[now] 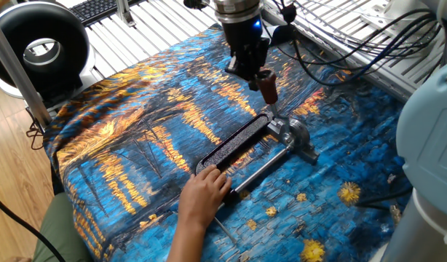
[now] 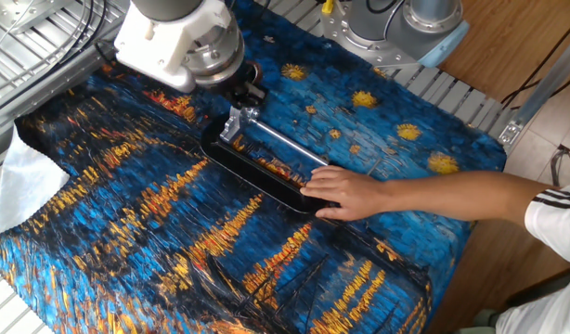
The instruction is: Pull up the lever
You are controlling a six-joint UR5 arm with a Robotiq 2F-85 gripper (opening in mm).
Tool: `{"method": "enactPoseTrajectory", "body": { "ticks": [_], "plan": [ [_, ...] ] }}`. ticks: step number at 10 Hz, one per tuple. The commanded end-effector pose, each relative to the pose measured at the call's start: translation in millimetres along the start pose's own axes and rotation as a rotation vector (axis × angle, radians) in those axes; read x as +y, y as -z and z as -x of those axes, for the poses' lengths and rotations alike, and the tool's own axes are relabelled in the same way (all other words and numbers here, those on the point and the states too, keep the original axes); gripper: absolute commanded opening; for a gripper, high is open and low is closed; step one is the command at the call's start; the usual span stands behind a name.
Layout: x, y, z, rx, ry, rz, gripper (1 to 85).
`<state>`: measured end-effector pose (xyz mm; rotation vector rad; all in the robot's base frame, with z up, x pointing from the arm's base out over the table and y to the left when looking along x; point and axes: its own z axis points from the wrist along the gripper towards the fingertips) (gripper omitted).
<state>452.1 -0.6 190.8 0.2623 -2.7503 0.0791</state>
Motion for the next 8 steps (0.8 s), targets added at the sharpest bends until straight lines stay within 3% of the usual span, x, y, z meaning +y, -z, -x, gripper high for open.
{"method": "enactPoseTrajectory", "body": {
  "ticks": [1, 4, 6, 8],
  "plan": [
    [4.5, 4.2, -18.8, 0.032, -0.007, 0.022, 1.0],
    [10.5, 3.0, -29.7, 0.053, -0.008, 0.066, 1.0],
    [11.1, -4.7, -34.7, 0.051, 0.008, 0.123, 1.0],
    [13.5, -5.3, -40.2, 0.065, 0.004, 0.138, 1.0]
  ]
}}
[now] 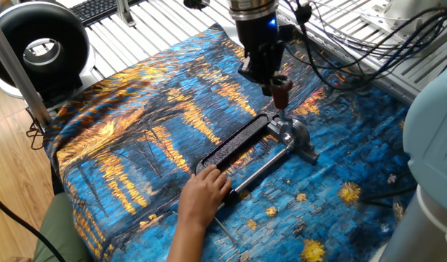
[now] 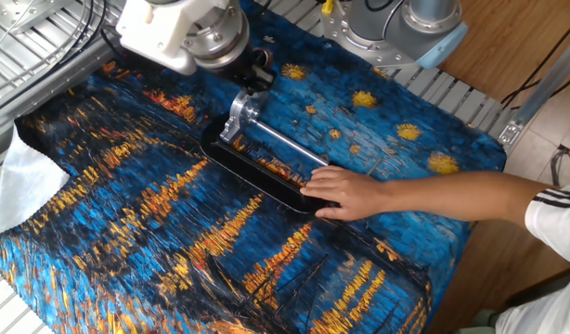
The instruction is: Pull up the lever
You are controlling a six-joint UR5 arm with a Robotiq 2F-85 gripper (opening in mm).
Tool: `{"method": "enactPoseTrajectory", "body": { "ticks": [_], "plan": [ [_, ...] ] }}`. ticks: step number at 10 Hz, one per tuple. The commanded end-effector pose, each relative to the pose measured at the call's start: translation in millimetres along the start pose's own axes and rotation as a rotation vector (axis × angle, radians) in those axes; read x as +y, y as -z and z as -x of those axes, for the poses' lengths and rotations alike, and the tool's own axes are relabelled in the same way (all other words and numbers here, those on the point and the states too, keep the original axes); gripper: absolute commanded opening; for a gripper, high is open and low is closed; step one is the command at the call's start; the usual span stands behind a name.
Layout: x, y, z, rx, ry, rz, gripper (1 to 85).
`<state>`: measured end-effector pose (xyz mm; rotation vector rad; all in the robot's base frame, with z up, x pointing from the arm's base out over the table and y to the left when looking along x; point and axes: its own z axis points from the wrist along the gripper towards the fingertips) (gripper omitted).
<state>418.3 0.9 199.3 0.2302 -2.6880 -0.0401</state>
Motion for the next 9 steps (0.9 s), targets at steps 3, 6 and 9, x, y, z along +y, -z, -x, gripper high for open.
{"method": "enactPoseTrajectory", "body": {
  "ticks": [3, 6, 9],
  "plan": [
    [11.8, -0.9, -14.4, 0.022, 0.005, 0.058, 1.0],
    [3.5, -0.5, -26.2, 0.057, 0.021, 0.026, 1.0],
    [2.6, 0.3, -34.9, 0.080, 0.023, 0.020, 1.0]
  ]
}}
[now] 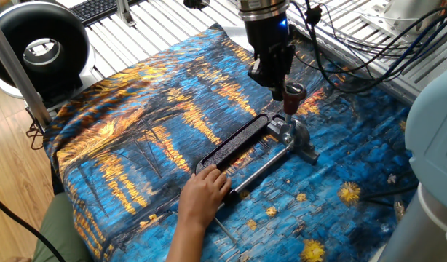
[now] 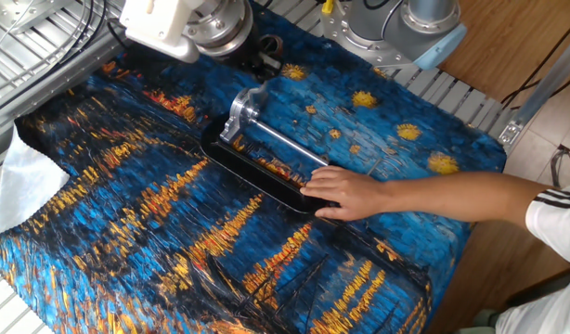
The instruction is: Pull up the lever
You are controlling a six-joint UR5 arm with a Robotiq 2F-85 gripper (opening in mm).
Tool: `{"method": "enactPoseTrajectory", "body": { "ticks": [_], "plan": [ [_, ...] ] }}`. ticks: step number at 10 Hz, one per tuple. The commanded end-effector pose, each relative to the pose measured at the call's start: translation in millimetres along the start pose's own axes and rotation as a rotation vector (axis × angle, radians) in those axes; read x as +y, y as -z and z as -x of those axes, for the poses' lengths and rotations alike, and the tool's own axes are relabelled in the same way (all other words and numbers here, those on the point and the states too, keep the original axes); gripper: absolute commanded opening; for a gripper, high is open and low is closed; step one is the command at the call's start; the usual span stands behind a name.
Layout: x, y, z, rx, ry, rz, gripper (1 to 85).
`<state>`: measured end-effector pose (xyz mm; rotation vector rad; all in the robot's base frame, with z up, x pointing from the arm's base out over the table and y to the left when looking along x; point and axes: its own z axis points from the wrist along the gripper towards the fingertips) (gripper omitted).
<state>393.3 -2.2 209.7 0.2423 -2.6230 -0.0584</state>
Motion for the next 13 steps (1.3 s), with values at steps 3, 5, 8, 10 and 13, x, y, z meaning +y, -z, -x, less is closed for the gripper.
{"method": "enactPoseTrajectory", "body": {
  "ticks": [3, 5, 8, 10, 13],
  "plan": [
    [-3.4, 0.5, -21.2, 0.064, 0.022, -0.006, 1.0],
    [-2.5, -1.6, -26.2, 0.074, 0.020, 0.009, 1.0],
    [9.5, -4.3, -22.2, 0.063, 0.008, 0.053, 1.0],
    [6.9, -8.0, -19.9, 0.051, 0.018, 0.060, 1.0],
    [6.3, -1.7, 9.0, -0.037, -0.026, 0.018, 1.0]
  ]
}}
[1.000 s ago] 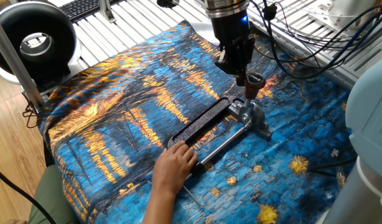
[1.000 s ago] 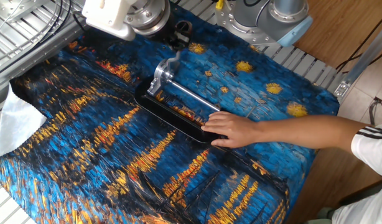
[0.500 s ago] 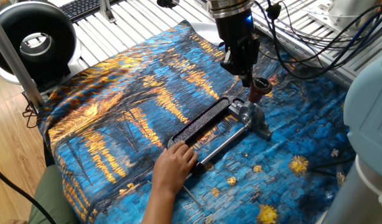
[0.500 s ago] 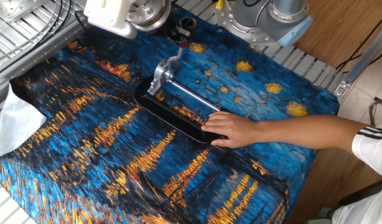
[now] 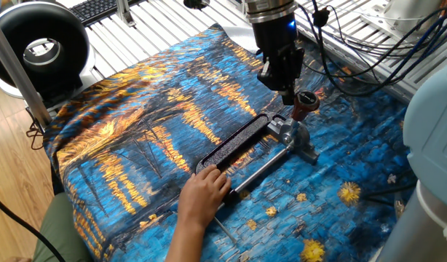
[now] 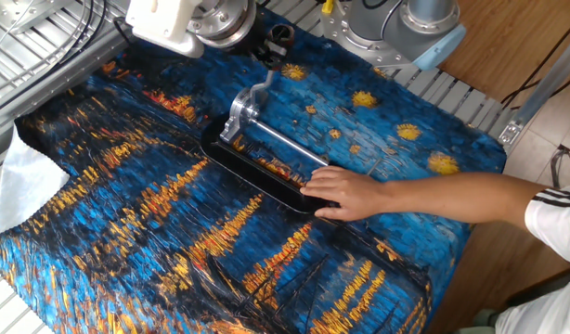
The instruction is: Pull up the lever
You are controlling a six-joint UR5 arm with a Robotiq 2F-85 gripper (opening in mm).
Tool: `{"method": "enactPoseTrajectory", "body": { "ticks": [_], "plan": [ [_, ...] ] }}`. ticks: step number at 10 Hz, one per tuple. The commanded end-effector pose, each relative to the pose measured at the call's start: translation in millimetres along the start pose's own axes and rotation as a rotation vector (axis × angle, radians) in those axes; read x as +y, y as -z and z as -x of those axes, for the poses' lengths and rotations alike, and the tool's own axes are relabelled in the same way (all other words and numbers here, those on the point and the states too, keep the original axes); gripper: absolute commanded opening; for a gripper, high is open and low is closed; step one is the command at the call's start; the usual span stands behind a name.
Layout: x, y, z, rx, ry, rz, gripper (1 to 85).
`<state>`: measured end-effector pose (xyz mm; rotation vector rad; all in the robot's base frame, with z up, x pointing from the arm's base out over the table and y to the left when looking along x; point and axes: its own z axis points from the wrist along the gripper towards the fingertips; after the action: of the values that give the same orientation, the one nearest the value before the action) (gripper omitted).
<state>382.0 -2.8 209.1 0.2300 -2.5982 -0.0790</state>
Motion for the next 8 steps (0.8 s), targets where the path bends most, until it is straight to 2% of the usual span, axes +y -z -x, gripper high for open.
{"method": "enactPoseTrajectory", "body": {
  "ticks": [1, 2, 4, 5, 6, 7, 8],
  "plan": [
    [10.2, 10.3, 33.2, -0.104, -0.046, -0.007, 1.0],
    [13.6, 15.8, 45.0, -0.139, -0.052, -0.013, 1.0],
    [17.0, 24.9, 79.3, -0.252, -0.055, -0.029, 1.0],
    [18.6, 30.9, 98.2, -0.319, -0.053, -0.033, 1.0],
    [16.6, 40.7, 122.1, -0.417, -0.051, -0.046, 1.0],
    [18.6, 52.0, 144.0, -0.511, -0.065, -0.036, 1.0],
    [15.7, 58.1, 154.9, -0.558, -0.078, -0.044, 1.0]
  ]
}}
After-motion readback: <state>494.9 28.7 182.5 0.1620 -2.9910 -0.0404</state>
